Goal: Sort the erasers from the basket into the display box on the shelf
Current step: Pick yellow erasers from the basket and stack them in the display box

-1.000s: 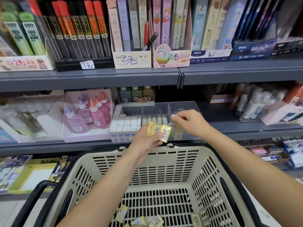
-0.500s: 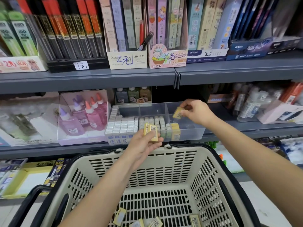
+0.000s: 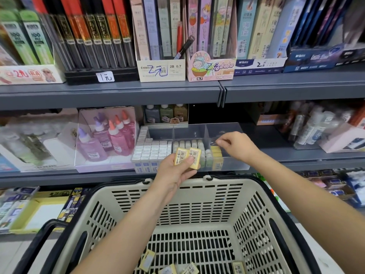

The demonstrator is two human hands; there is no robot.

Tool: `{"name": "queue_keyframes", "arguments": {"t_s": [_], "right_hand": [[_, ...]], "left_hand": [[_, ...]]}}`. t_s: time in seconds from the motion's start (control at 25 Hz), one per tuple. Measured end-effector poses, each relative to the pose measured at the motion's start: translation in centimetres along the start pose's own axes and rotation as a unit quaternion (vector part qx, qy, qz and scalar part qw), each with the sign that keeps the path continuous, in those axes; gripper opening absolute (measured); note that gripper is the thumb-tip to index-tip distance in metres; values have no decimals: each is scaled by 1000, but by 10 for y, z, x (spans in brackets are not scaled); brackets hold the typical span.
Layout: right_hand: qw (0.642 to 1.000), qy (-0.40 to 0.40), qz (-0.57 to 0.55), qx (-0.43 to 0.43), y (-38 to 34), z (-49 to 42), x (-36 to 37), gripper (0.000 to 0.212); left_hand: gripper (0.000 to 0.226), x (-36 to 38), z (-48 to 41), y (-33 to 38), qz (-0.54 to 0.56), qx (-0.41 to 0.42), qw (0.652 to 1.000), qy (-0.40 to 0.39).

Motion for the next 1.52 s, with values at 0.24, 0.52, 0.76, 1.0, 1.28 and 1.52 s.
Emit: {"name": "queue_keyframes", "arguments": {"t_s": [0.24,0.52,0.76,1.0,1.28,1.52], "right_hand": [[976,-70,-180,-100,-38,38,-7,9],[971,52,-230,-34,-9,20,-33,11],[994,95,-47,-22,1,-1,-22,12],[999,31,17,-21,-3,-10,3,20],[998,-48,42,16,-3,-9,3,23],[987,-38,-117,-108,-34,39,-16,9]], "left_hand": [[12,19,-3,-2,-43,-6,999,2],[14,20,-3,-1,-83,8,996,23],[23,6,7,0,-272,114,955,35],[24,-1,13,1,-219,112,968,52],[22,1,13,-1,-195,97,975,45],[22,20,6,-6,-220,91,971,15]]}}
Point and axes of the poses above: each hand's wrist, its own z-axis away from the middle knuckle, its own x-axis out of the palm, y = z × x, the point moved 1 cm from there along -z, towards the middle knuckle, and after that the axes turned 5 degrees about -y, right-handed, at the moved point
